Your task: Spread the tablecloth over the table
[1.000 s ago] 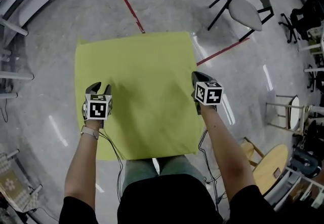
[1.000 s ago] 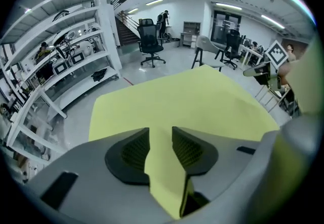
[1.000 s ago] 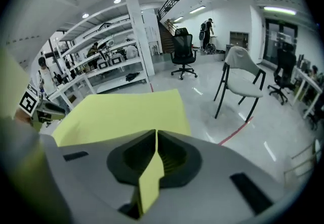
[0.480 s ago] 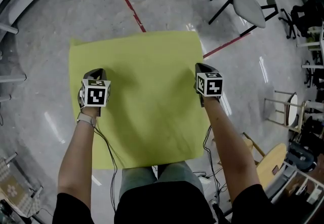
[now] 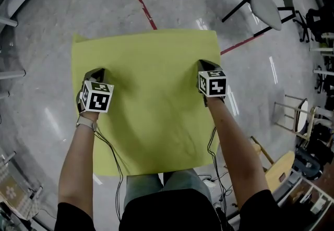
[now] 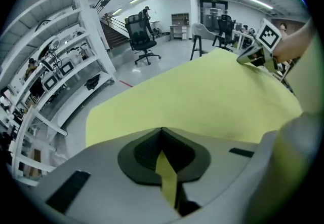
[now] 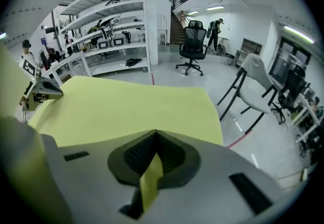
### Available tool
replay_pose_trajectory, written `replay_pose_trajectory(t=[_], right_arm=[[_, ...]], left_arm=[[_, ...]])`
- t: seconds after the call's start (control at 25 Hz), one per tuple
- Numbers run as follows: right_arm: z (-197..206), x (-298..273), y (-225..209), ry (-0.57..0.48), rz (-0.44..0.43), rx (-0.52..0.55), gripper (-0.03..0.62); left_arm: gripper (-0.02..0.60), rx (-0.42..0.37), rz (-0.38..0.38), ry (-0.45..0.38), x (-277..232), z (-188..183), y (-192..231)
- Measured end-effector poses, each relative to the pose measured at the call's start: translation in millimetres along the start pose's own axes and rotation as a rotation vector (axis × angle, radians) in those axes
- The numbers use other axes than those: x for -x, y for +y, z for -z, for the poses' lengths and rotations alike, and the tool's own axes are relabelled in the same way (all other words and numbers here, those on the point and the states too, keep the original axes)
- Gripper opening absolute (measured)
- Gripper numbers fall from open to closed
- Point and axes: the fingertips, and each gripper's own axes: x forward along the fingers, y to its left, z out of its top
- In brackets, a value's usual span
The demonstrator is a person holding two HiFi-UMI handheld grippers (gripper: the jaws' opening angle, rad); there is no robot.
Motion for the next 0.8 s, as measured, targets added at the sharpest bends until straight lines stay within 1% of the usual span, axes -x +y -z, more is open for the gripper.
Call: replay_pose_trajectory(t=[0.08,0.16,0.32,0.64,0.76,0.8], right_arm=[[-5,-3,5,-0.015,-0.010,0.003,0.011],[-11,-7,11,-0.022,-0.026,0.029,0.011],[-26,-16,30,-0.042,-0.058,0.051,0.011],[-49,-30,65,-0.068,-0.119,0.077,0.011],[-50,-30,70,-0.061,-0.166,0.065,0.013],[-50,-27,71,-0.069,-0.181,0.051,0.030]], left_arm=[[0.012,0.022,-0.015,-0.004,1,4,7],[0.012,0.043,-0.031,-0.001,2,8,13],[0.012,0.049,-0.079,0.016,6,20,33],[0.012,0.089,-0.179,0.080,14,43,66],[0.012,0.128,-0.187,0.093,16,48,67],[0.012,0.142,-0.186,0.086,17,48,66]])
